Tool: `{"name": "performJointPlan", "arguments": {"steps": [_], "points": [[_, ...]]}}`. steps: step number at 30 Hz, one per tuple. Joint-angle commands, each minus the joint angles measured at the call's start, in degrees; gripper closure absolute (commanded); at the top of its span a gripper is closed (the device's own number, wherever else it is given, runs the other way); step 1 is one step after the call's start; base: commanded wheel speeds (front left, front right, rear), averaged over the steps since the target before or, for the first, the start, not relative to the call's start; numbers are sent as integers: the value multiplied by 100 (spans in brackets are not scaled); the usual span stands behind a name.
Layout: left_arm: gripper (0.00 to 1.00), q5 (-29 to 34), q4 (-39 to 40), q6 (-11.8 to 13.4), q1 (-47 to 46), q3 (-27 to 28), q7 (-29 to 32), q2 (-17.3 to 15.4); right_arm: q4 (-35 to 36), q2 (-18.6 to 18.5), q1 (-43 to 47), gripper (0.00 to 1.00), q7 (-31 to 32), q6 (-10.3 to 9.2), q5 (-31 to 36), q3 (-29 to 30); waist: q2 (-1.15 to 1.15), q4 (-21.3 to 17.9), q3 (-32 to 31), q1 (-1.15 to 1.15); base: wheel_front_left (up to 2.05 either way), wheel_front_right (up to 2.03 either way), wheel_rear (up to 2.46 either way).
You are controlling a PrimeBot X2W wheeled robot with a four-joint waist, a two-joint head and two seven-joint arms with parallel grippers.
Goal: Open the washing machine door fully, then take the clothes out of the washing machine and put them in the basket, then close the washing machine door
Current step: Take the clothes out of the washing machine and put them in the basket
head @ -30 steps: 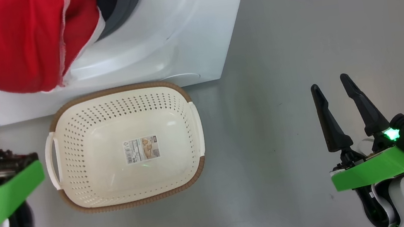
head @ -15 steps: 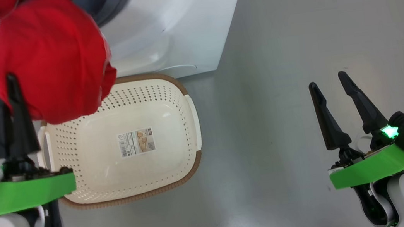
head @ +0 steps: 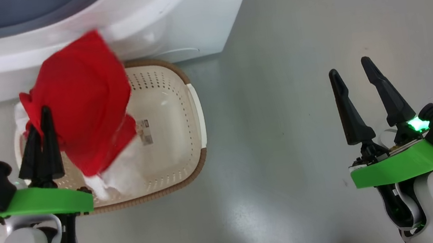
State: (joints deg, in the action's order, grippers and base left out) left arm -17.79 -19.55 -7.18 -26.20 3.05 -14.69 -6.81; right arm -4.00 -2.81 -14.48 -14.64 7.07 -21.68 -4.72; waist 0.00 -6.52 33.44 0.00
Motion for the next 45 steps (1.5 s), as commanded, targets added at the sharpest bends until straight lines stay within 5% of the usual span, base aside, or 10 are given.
{"name": "performJointPlan", "arguments": {"steps": [1,30,35,36,37,45], "points": [[100,-33,-25,-31,-87,131,-30,-214,159,-7,-23,0,-36,42,-75,-159,0,-76,178,0,0,0,0],[100,-123,-2679,-31,-1485,-903,-30,-833,312,-7,-380,0,-36,42,-178,-301,0,-292,1365,0,0,0,0],[47,-181,-2742,-31,-1490,-912,-30,-835,273,-7,-388,0,-36,42,-177,-306,0,-276,1300,0,0,0,0],[20,-194,-2750,-31,-1484,-908,-30,-831,266,-7,-389,0,-36,42,-174,-304,0,-268,1279,0,0,0,0],[5,-209,-2757,-31,-1476,-894,-30,-826,256,-7,-390,0,-36,42,-170,-299,0,-259,1250,0,0,0,0],[0,-312,-2712,-31,-1312,-813,-30,-735,180,-7,-345,0,-36,42,-109,-252,0,-165,895,0,0,0,0]]}}
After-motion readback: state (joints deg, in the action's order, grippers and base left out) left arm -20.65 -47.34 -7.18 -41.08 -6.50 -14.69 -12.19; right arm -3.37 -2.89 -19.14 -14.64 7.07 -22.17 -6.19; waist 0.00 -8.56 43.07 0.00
